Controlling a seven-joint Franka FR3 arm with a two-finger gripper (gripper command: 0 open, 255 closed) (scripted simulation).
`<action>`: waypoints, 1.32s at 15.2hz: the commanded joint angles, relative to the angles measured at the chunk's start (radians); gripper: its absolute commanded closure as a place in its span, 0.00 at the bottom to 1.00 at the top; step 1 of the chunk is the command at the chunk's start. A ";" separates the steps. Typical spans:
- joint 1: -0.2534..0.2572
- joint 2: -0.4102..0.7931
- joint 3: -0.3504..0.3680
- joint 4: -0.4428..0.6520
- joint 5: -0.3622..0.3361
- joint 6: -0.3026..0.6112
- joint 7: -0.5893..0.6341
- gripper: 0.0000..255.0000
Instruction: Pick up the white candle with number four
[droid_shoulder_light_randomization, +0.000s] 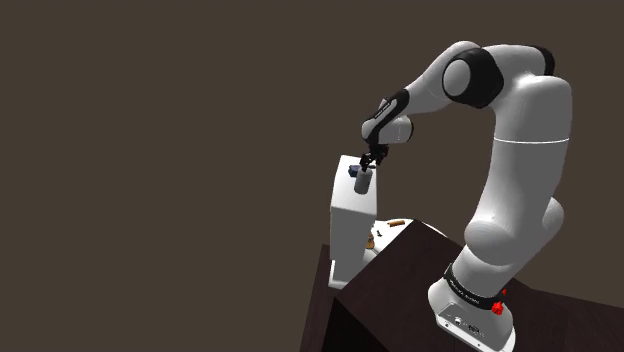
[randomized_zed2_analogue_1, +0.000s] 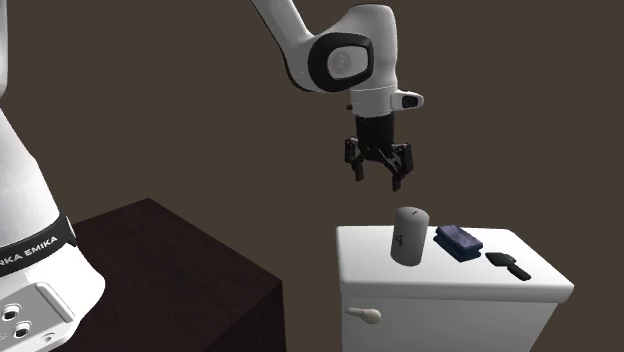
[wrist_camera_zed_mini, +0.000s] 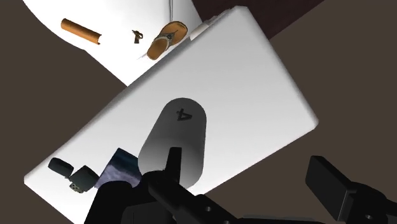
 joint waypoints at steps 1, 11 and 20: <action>-0.027 0.074 0.013 0.057 0.027 0.021 -0.026 0.00; -0.124 0.333 0.060 0.286 0.083 0.066 -0.084 0.00; -0.136 0.386 0.075 0.304 0.094 0.102 -0.091 1.00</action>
